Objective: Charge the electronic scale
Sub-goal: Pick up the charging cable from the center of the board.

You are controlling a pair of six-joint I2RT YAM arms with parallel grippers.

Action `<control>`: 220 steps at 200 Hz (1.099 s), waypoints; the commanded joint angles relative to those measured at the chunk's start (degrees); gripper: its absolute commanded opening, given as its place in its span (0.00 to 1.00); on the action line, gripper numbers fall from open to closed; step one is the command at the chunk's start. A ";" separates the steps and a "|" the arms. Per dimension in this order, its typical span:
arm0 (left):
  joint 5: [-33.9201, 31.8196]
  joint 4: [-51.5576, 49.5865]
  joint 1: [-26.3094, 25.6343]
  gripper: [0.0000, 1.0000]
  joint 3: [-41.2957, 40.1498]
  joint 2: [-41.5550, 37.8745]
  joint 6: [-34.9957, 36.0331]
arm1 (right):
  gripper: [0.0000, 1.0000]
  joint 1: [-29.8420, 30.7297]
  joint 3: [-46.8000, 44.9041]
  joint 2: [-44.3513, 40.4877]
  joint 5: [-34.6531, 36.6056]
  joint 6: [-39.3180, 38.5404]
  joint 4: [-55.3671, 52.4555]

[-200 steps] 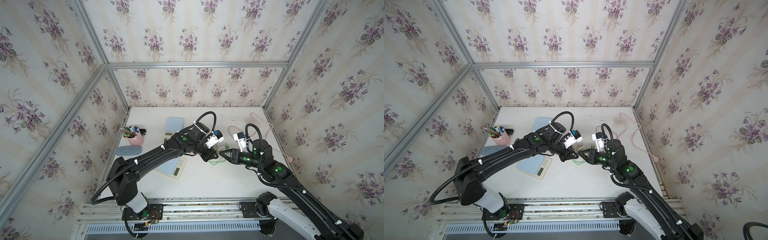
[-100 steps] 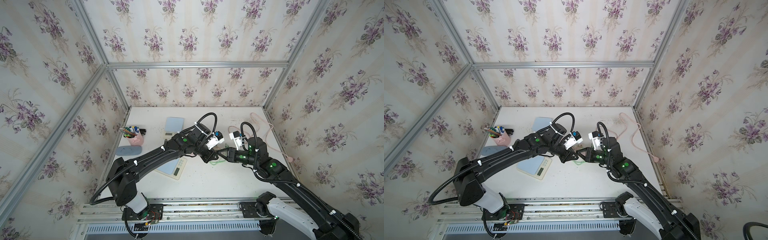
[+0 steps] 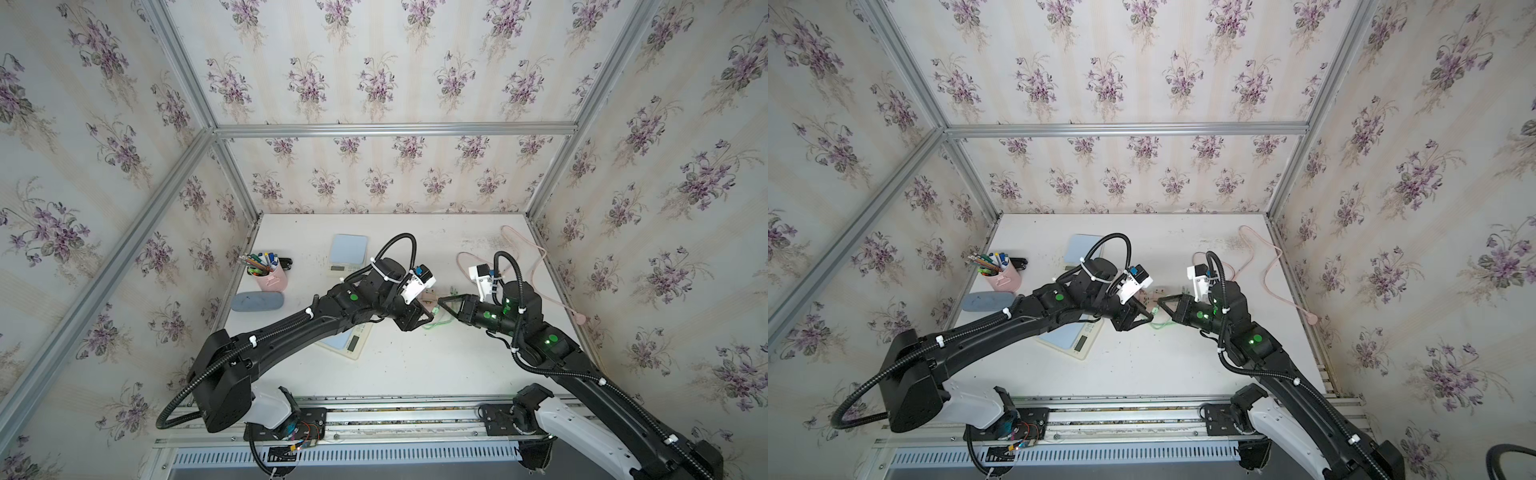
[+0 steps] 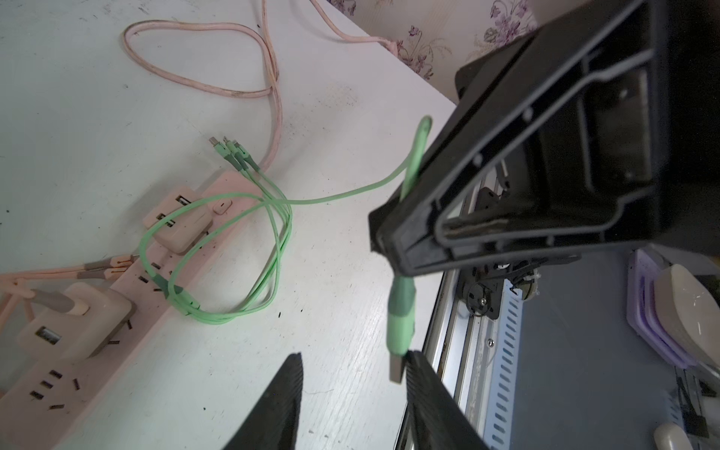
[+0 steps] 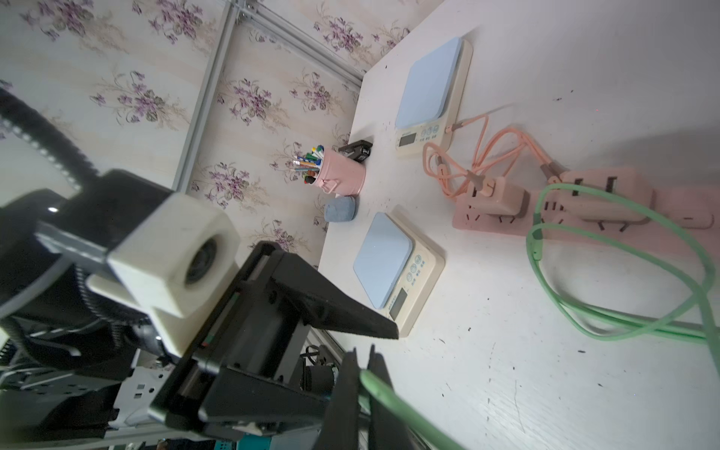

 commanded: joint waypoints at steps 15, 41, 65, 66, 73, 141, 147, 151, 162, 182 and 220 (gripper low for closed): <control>4.19 13.08 0.66 0.39 -3.57 -0.83 -4.72 | 0.00 0.06 1.29 0.48 0.08 2.82 3.45; 6.41 17.92 1.12 0.36 -5.17 -0.80 -6.51 | 0.00 0.06 0.56 0.81 -1.12 2.23 4.06; 8.28 19.26 1.16 0.36 -5.37 -0.77 -7.01 | 0.00 0.06 0.19 0.33 -0.20 1.66 3.46; 8.36 19.26 1.16 0.36 -5.37 -0.77 -7.00 | 0.00 0.02 0.22 0.32 -0.13 1.64 3.46; 8.62 19.42 1.25 0.36 -5.37 -0.79 -7.08 | 0.00 0.01 0.35 0.02 0.61 1.40 2.89; 11.22 20.54 1.43 0.46 -5.73 -2.90 -8.02 | 0.00 0.03 0.71 -0.56 4.35 1.31 1.17; 11.43 20.75 1.50 0.46 -5.64 -2.63 -8.13 | 0.00 0.06 0.70 -0.56 4.24 1.40 1.35; 11.55 20.76 1.51 0.45 -5.50 -2.42 -8.36 | 0.00 0.06 0.73 -0.56 4.10 1.51 1.50; 11.67 20.70 1.60 0.43 -5.20 -1.85 -8.59 | 0.00 0.05 0.85 -0.76 3.90 1.78 1.87; 11.83 20.76 1.95 0.39 -4.64 -0.77 -9.25 | 0.00 0.06 0.83 -1.11 3.50 2.05 2.47; 12.83 21.37 2.39 0.21 -3.62 1.17 -9.78 | 0.00 0.06 0.31 -1.83 2.30 2.79 3.95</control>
